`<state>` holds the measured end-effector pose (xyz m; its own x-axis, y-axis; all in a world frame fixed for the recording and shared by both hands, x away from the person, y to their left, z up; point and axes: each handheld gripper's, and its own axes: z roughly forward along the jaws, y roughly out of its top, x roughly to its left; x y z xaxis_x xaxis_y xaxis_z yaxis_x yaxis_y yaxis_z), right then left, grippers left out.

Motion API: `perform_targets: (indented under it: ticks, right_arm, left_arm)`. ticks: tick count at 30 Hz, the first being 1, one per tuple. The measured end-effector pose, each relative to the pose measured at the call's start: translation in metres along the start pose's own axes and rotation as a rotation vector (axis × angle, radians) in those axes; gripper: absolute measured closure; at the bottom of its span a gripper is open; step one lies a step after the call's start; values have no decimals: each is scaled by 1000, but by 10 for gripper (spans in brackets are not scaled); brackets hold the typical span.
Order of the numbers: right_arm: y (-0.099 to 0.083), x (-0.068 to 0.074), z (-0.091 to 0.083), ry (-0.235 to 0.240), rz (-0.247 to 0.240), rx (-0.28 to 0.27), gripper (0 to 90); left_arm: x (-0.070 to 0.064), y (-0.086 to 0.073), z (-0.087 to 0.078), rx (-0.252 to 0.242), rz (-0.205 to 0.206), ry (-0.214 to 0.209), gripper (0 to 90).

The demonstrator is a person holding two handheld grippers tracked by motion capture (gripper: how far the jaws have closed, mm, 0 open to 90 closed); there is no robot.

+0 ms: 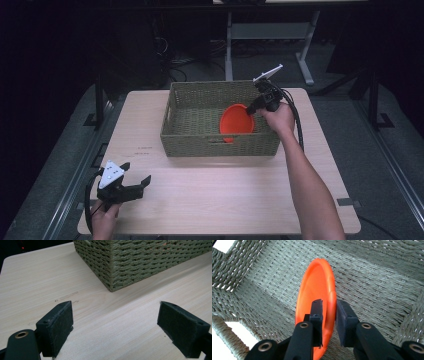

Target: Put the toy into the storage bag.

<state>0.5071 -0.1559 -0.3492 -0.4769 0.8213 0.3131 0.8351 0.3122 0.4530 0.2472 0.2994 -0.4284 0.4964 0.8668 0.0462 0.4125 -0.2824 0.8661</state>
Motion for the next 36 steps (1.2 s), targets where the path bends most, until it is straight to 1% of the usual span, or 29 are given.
perform_targets:
  ticks: [4,7,9,13,16,18,19,20,21,26,27,29,32,33,34,36]
  right_arm:
    - [0,0,1,-7,1,6,709]
    - [0,2,2,-22,-12,13,702]
    - [0,3,3,-23,-15,13,699]
    - [0,3,3,-36,-21,23,673]
    - [-1,1,3,-34,-22,36,653]
    - [-1,-1,2,-52,-24,41,620]
    - [-2,-1,0,-66,-27,38,624]
    - [-2,-1,0,-66,-27,38,624]
    - [-3,-4,-3,-49,-13,25,619]
    - [-4,-4,-7,-31,-17,24,595]
    - [-4,-3,-9,-21,-21,14,582]
    - [-5,-3,-10,-18,-19,8,578]
    - [-6,-2,-12,0,-22,-2,556]
    - [-8,-3,-13,14,-20,-9,539]
    - [-8,-3,-13,14,-20,-9,539]
    - [-10,-3,-14,29,-19,-12,521]
  left_arm:
    - [0,0,0,-3,1,1,128]
    - [0,0,-1,-2,4,1,128]
    - [0,0,-1,-2,4,1,128]
    - [0,0,-1,-1,7,0,128]
    - [0,0,-1,-2,4,1,128]
    - [0,0,-1,-3,4,1,128]
    - [0,0,-1,-2,4,1,128]
    - [0,0,-1,-4,3,1,128]
    - [0,0,-1,-6,2,1,128]
    - [0,0,-1,-3,3,0,128]
    - [0,0,-1,-3,1,0,128]
    - [0,0,-1,1,7,-3,128]
    - [0,0,-1,2,4,-3,128]
    - [0,0,-1,-1,2,-4,128]
    - [0,0,-1,-2,1,-4,128]
    - [0,-1,0,1,3,-4,128]
